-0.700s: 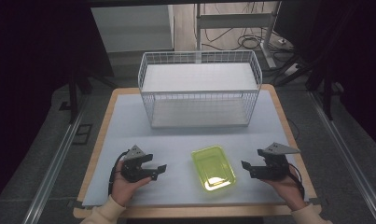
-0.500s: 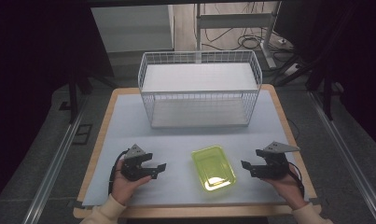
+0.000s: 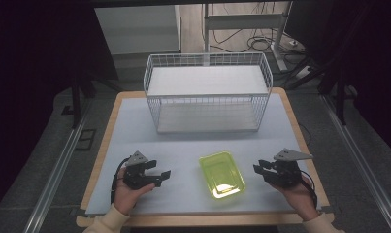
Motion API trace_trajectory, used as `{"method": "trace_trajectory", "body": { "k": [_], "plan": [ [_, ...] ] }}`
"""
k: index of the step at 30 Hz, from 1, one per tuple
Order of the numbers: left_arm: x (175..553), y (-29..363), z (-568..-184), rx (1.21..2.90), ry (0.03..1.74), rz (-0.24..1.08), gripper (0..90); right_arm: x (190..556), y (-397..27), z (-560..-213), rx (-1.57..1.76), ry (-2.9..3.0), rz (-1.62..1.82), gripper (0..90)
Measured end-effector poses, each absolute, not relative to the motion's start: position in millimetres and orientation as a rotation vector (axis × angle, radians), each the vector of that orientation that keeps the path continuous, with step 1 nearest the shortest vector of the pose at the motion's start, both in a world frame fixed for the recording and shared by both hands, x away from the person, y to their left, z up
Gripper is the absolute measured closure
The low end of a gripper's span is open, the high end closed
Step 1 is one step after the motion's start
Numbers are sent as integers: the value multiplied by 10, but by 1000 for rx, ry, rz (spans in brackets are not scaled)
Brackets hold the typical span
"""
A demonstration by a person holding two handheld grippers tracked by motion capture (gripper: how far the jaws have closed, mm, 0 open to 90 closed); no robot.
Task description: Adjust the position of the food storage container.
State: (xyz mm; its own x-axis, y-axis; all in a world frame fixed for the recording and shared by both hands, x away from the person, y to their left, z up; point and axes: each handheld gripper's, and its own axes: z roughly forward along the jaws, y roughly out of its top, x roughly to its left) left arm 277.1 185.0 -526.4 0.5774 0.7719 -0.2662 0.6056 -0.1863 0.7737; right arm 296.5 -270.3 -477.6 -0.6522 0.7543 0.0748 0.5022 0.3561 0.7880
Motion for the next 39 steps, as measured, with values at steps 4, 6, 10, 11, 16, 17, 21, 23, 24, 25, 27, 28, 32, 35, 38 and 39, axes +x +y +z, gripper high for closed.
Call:
{"method": "trace_trajectory", "body": {
  "k": [4, 6, 10, 11, 16, 17, 21, 23, 24, 25, 27, 28, 32, 35, 38, 39],
  "plan": [
    [2797, 1801, -5270, 1903, 1098, 218, 232, 2944, -2705, -4735, 1070, 2346, 1205, 880],
    [2806, 1785, -5272, 1906, 1094, 216, 232, 2917, -2672, -4709, 1043, 2362, 1225, 895],
    [2824, 1777, -5266, 1905, 1099, 214, 233, 2885, -2615, -4684, 1008, 2389, 1247, 896],
    [2826, 1773, -5268, 1907, 1100, 215, 232, 2855, -2567, -4660, 993, 2400, 1266, 896],
    [2828, 1751, -5266, 1915, 1097, 214, 232, 2776, -2424, -4592, 941, 2420, 1294, 896],
    [2826, 1750, -5263, 1914, 1096, 216, 232, 2762, -2397, -4582, 932, 2424, 1299, 896],
    [2832, 1751, -5268, 1911, 1103, 214, 232, 2714, -2228, -4544, 874, 2466, 1314, 896],
    [2837, 1752, -5272, 1914, 1103, 214, 232, 2707, -2120, -4536, 839, 2496, 1314, 896],
    [2838, 1753, -5273, 1915, 1103, 213, 232, 2707, -2072, -4537, 825, 2511, 1315, 896],
    [2839, 1752, -5274, 1917, 1101, 213, 232, 2705, -2032, -4541, 818, 2521, 1319, 896],
    [2836, 1748, -5275, 1921, 1098, 217, 231, 2693, -1863, -4574, 777, 2571, 1306, 896],
    [2833, 1745, -5274, 1922, 1097, 219, 231, 2693, -1863, -4574, 777, 2571, 1306, 896],
    [2824, 1743, -5270, 1921, 1096, 223, 231, 2627, -1602, -4664, 723, 2657, 1281, 896],
    [2826, 1744, -5274, 1922, 1101, 224, 232, 2544, -1439, -4733, 659, 2716, 1235, 896],
    [2829, 1744, -5276, 1923, 1100, 226, 232, 2466, -1321, -4771, 610, 2755, 1213, 896],
    [2830, 1745, -5277, 1924, 1100, 226, 232, 2444, -1292, -4784, 602, 2762, 1202, 896]
  ]
}}
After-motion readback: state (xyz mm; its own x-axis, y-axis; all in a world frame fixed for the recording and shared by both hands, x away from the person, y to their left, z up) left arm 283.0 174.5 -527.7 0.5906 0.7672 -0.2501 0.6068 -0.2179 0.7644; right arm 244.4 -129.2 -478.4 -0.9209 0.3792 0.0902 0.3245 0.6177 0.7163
